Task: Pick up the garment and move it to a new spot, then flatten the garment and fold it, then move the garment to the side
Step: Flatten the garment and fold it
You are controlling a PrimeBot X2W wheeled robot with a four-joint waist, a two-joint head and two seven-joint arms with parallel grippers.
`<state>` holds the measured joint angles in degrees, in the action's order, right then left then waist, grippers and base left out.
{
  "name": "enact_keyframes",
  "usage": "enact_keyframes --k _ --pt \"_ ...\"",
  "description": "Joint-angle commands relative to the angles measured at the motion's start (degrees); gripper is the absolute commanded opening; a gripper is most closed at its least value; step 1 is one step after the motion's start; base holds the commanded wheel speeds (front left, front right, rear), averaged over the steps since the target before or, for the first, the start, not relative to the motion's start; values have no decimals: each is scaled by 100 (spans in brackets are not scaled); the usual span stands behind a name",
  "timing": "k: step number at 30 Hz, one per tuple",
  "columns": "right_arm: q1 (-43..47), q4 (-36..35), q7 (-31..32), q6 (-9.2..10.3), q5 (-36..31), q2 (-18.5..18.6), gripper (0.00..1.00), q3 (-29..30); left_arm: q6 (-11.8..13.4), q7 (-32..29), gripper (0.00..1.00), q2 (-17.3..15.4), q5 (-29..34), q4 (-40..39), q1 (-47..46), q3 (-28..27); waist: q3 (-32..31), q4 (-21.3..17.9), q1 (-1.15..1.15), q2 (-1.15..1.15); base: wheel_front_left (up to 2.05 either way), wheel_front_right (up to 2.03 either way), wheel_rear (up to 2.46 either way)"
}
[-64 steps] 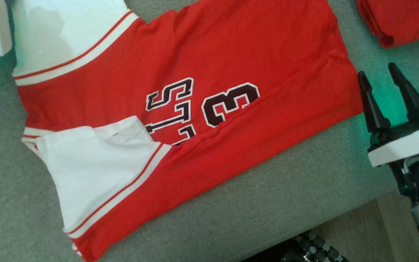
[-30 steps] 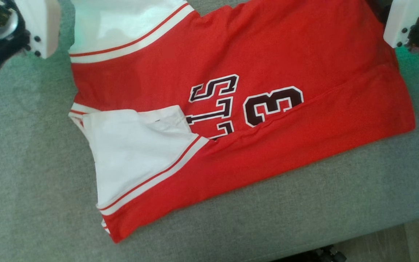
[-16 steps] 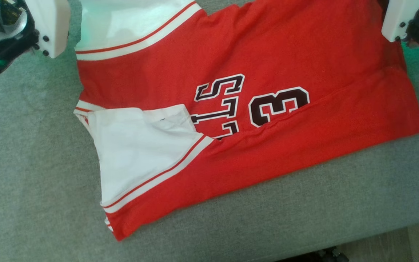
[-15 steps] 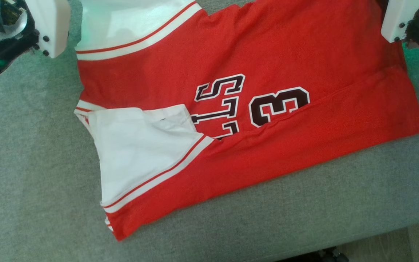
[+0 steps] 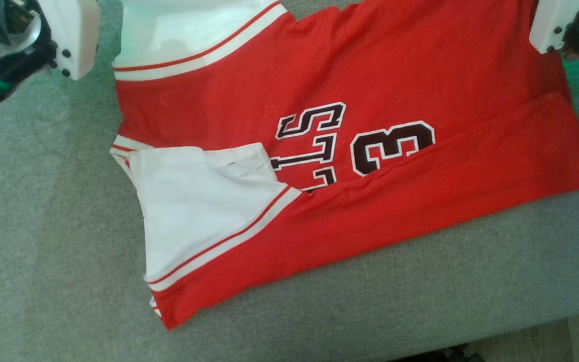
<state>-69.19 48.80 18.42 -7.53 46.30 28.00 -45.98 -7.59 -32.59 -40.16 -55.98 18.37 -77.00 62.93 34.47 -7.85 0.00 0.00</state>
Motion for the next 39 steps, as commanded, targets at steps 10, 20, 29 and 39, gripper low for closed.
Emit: enact_keyframes --k 10,20,29,39 --pt "-159 -21 -591 4 629 194 0 213 10 1133 0 -217 565 261 -642 -208 -138 92 0 0 0 0 0" --pt "360 -425 -863 4 1456 663 0 360 10 2117 0 -191 608 353 -755 -48 -532 190 0 0 0 0 0" --pt "1082 -890 -957 4 1702 1157 0 143 17 2466 0 -385 244 -232 100 277 -898 446 0 0 0 0 0" --pt "1903 -1308 -1227 4 1872 1623 0 76 587 2745 0 -1007 138 -1557 1223 503 -1215 681 0 0 0 0 0"
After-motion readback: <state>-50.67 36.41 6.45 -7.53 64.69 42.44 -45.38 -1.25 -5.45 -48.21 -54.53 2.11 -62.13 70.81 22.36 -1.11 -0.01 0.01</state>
